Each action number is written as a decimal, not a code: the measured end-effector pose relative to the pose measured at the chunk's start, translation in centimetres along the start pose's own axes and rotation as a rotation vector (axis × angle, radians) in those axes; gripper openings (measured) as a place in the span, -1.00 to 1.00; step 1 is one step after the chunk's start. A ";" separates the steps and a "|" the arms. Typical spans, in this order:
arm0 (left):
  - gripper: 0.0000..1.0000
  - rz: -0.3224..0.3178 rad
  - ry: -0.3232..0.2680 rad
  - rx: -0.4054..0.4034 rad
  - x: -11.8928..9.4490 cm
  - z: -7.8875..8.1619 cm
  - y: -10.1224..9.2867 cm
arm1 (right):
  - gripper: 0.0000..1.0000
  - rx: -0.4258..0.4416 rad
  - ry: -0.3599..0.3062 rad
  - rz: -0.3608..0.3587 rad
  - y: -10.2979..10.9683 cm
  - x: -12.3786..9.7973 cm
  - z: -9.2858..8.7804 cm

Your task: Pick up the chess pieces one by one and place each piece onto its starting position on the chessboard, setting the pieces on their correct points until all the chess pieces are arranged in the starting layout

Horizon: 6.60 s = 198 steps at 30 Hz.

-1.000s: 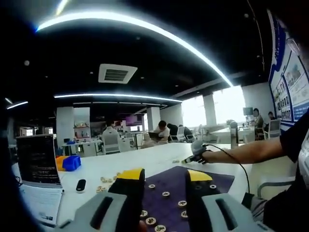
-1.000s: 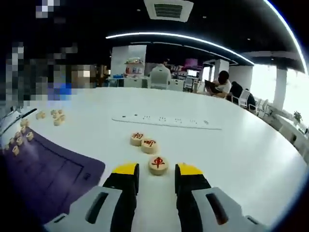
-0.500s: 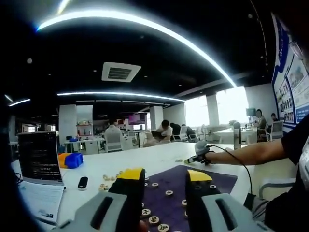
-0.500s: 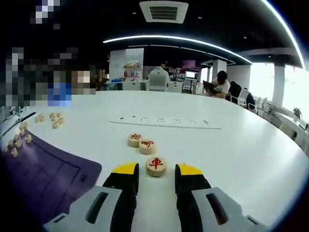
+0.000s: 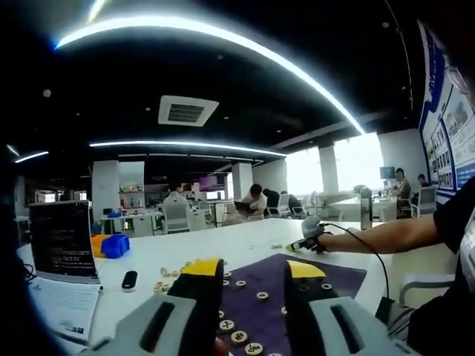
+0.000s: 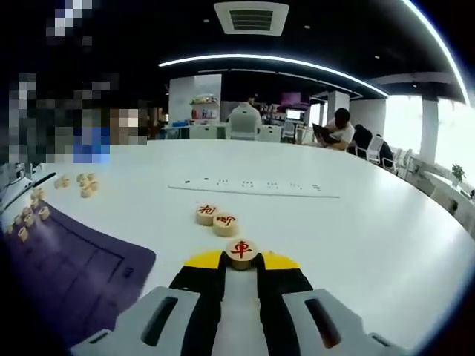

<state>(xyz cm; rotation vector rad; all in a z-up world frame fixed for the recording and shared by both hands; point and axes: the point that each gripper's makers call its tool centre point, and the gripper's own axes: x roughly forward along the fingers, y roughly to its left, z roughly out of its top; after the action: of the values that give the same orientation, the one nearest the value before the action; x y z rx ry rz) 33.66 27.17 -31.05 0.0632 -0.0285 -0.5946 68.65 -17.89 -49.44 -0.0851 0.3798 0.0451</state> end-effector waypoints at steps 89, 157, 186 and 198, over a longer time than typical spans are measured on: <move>-0.35 -0.045 0.044 0.009 -0.1 -1.1 -0.2 | 0.16 -0.069 0.005 0.326 9.2 -3.7 1.4; -0.37 -0.015 0.025 -0.072 1.6 -2.0 0.7 | -0.35 -0.033 0.037 0.142 1.9 3.8 1.9; -0.35 -0.062 0.086 -0.009 1.6 -2.7 -0.9 | -0.62 -0.196 0.016 0.274 3.7 -4.7 2.6; -0.35 -0.040 0.094 -0.005 1.3 -2.8 -0.4 | -0.62 -0.155 0.032 0.351 5.8 -6.0 1.1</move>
<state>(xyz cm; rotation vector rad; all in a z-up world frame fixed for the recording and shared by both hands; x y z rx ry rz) 34.63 26.21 -33.82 0.0869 0.0662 -0.6311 63.14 -12.16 -46.60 -0.1712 0.4195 0.4207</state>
